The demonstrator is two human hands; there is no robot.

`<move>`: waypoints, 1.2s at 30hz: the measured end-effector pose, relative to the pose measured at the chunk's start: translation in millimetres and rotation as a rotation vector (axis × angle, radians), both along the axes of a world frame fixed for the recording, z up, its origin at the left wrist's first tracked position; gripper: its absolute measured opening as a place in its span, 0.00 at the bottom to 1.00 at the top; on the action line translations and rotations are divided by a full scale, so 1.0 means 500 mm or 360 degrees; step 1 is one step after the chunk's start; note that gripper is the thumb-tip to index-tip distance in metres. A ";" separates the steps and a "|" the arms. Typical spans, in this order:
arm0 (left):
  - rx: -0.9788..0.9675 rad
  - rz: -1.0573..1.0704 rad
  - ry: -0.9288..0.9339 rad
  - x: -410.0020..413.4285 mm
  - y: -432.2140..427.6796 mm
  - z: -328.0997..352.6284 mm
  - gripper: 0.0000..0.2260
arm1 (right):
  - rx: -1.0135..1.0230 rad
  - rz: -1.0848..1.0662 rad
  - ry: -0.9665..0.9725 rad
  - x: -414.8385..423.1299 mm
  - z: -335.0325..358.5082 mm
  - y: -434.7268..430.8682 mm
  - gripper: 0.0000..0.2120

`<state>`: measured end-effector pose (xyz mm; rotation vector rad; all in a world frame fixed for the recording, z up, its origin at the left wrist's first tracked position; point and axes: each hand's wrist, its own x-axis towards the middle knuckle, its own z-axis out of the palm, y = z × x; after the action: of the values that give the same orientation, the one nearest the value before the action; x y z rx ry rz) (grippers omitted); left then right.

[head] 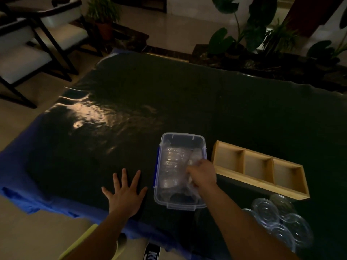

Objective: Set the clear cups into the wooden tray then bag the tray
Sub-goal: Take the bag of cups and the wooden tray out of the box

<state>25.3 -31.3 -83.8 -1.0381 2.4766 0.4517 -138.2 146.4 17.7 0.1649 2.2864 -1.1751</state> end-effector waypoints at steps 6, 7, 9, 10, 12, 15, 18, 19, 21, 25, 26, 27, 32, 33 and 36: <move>0.0007 0.0032 0.0030 -0.003 -0.005 0.001 0.33 | -0.0281 -0.0145 -0.0026 -0.014 0.053 0.032 0.09; 0.0016 0.0038 0.0042 -0.002 -0.007 0.001 0.33 | -0.0309 -0.0165 -0.0035 -0.017 0.058 0.035 0.11; 0.0039 0.0057 0.0063 -0.001 -0.012 0.005 0.33 | -0.0352 -0.0167 -0.0036 -0.020 0.066 0.039 0.15; 0.0054 0.0094 0.0093 -0.001 -0.013 0.012 0.33 | -0.0385 -0.0165 -0.0050 -0.020 0.069 0.041 0.18; 0.0136 0.0251 0.0320 -0.008 -0.010 0.041 0.37 | -0.0466 -0.0220 -0.0112 -0.017 0.076 0.049 0.18; 0.0306 0.0342 0.0924 -0.030 0.010 0.111 0.51 | -0.0615 -0.0354 -0.0269 -0.016 0.096 0.070 0.11; 0.0204 -0.0135 0.1245 -0.057 0.039 0.213 0.58 | -0.0777 -0.0390 -0.0429 -0.009 0.134 0.097 0.11; 0.0079 -0.0417 0.1350 -0.067 0.050 0.250 0.54 | -0.0804 -0.0366 -0.0483 -0.004 0.148 0.108 0.11; -0.0108 -0.0949 0.1571 -0.088 0.080 0.315 0.44 | -0.0854 -0.0234 -0.0617 0.007 0.176 0.133 0.12; 0.0072 -0.1205 0.1858 -0.126 0.136 0.380 0.32 | -0.0892 0.0049 -0.0715 0.010 0.215 0.192 0.09; 0.0138 -0.1151 0.1864 -0.131 0.146 0.378 0.32 | -0.0866 0.0092 -0.0682 0.005 0.220 0.207 0.08; 0.0226 -0.1036 0.1838 -0.135 0.157 0.374 0.33 | -0.0844 0.0127 -0.0640 0.003 0.225 0.220 0.08; 0.0427 -0.0496 0.1263 -0.164 0.217 0.349 0.31 | -0.0832 0.0326 -0.0443 0.000 0.259 0.268 0.14; 0.0419 -0.0415 0.1140 -0.175 0.228 0.346 0.26 | -0.0782 0.0327 -0.0395 -0.004 0.262 0.278 0.19; 0.0854 0.0327 0.1457 -0.197 0.246 0.347 0.24 | -0.0828 0.0225 -0.0378 -0.021 0.258 0.305 0.32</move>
<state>-73.4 91.7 89.7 -0.9715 2.6611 1.8849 -148.8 299.0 146.6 -0.0527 1.6970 -1.5364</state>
